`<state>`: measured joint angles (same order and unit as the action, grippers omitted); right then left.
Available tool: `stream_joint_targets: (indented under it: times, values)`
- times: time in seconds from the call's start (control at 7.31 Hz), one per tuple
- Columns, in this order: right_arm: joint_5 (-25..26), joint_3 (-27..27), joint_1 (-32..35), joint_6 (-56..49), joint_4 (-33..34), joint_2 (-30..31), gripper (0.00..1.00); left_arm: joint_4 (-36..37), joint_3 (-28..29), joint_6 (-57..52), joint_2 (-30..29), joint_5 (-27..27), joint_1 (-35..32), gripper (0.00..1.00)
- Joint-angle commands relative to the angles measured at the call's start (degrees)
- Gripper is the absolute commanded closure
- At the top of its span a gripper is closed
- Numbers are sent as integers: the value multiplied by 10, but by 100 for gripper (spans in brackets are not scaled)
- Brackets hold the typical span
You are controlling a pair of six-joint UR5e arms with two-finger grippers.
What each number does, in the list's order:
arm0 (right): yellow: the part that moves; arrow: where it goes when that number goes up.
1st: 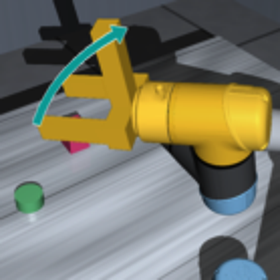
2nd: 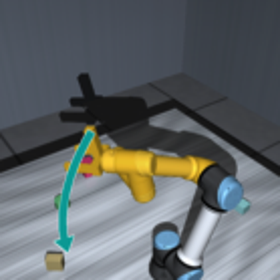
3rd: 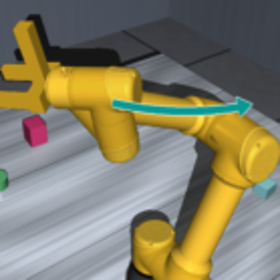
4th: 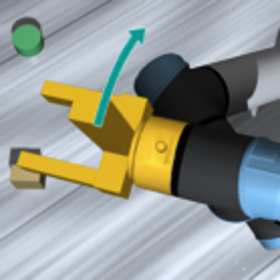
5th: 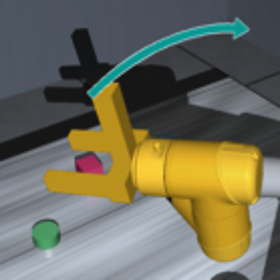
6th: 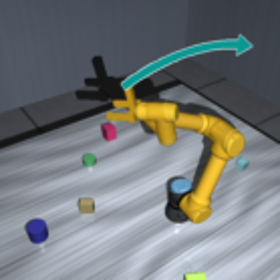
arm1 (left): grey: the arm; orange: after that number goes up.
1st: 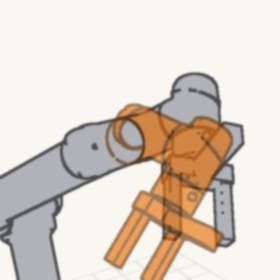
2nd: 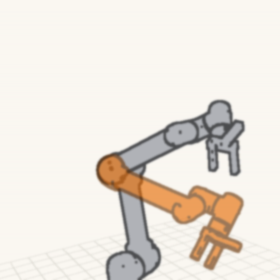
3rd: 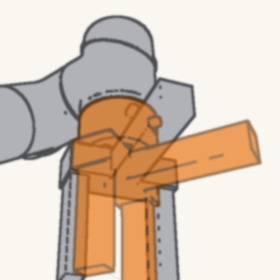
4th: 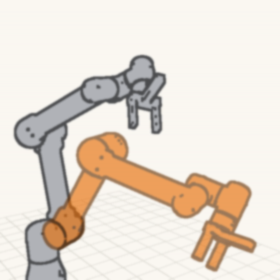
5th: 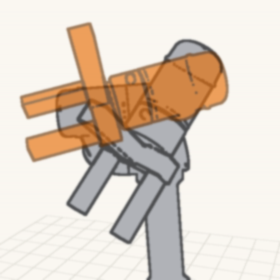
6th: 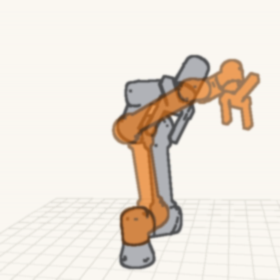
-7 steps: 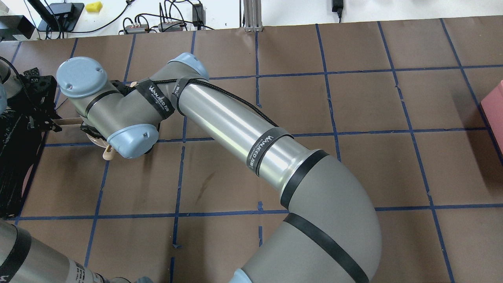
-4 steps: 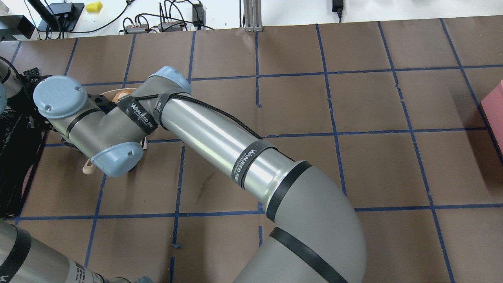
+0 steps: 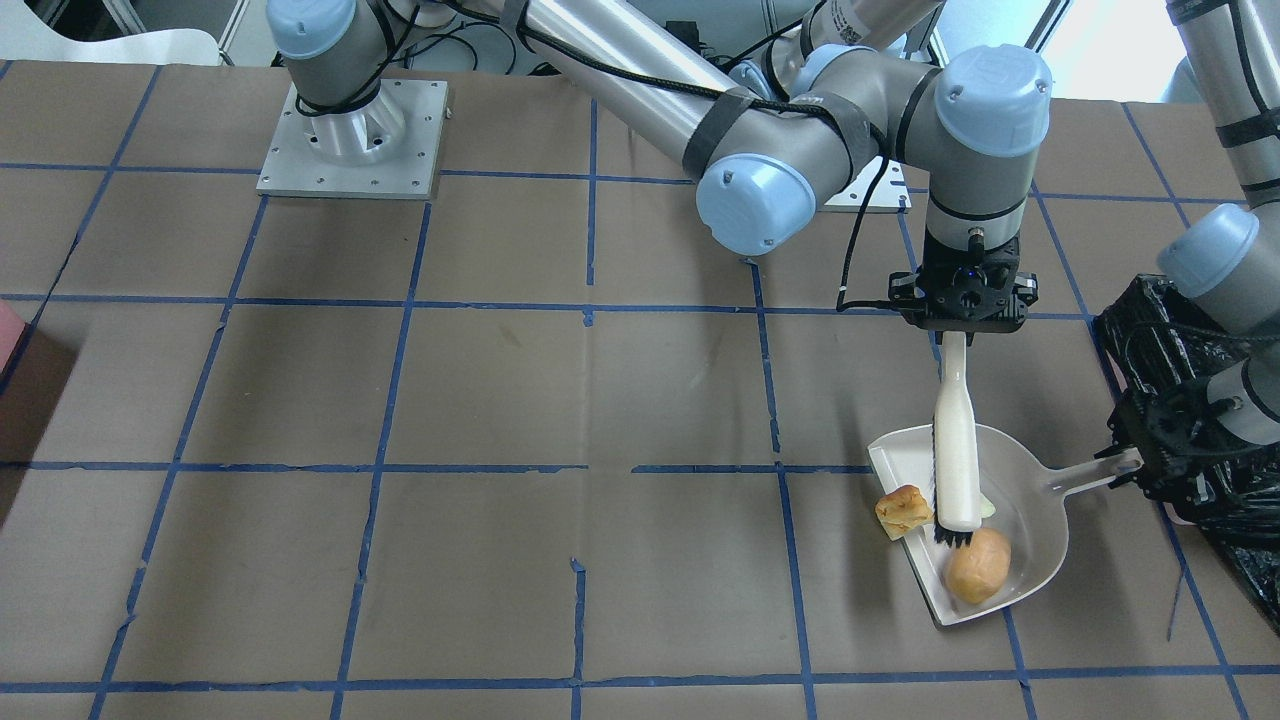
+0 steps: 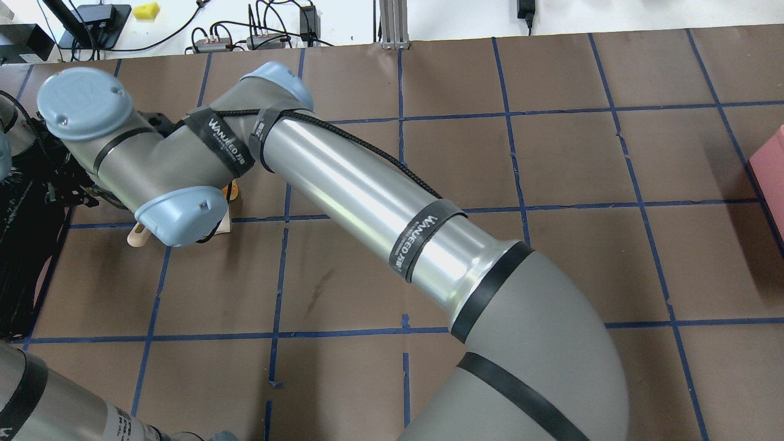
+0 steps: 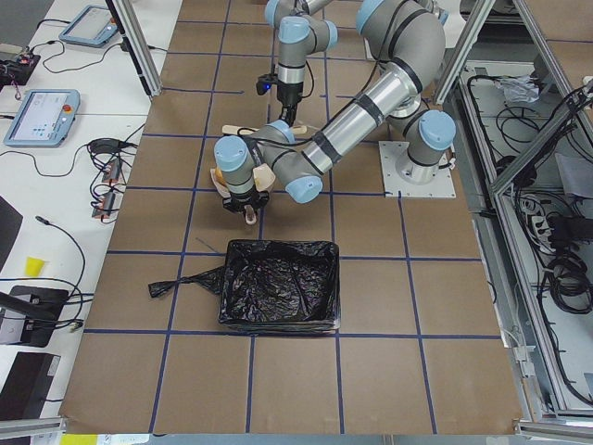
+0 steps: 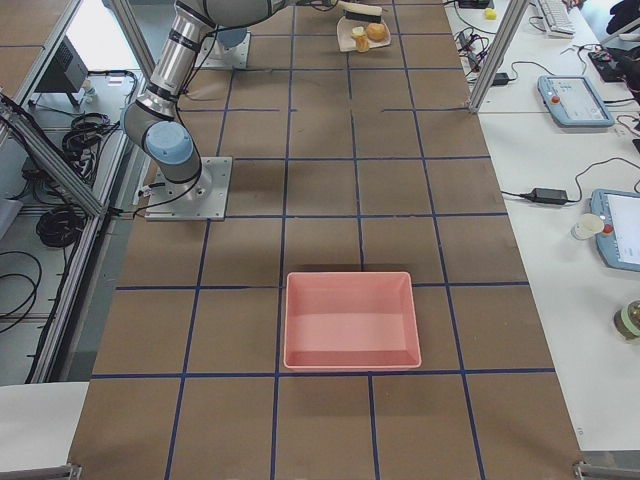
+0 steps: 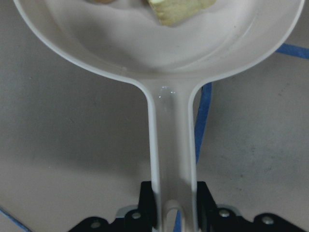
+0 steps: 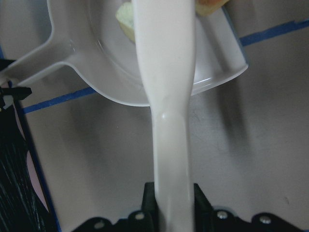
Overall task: Sweep and dump trash in nearest bin
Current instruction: 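Sweep the remaining debris into the dustpan with the brush again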
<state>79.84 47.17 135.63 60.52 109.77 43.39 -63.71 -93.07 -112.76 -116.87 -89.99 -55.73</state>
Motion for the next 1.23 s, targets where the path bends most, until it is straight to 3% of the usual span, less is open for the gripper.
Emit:
stream_joint_targets:
  times: [0.0, 0.41, 0.68, 0.96, 1.1]
  values:
    - [64, 26, -21, -61, -33, 25, 77, -1, 0, 0, -1, 8, 0, 91]
    - [100, 85, -34, -98, -41, 36, 77, -4, -12, 0, 1, 23, 6, 91]
    - [100, 138, -59, -120, -73, 89, 77, -9, -14, -2, -2, 52, 25, 91]
    - [99, 268, -76, -146, -66, 164, 77, -8, -20, -3, 0, 54, 30, 91]
    - [102, 327, -85, -158, -62, 194, 78, -13, -21, -3, 6, 94, 42, 91]
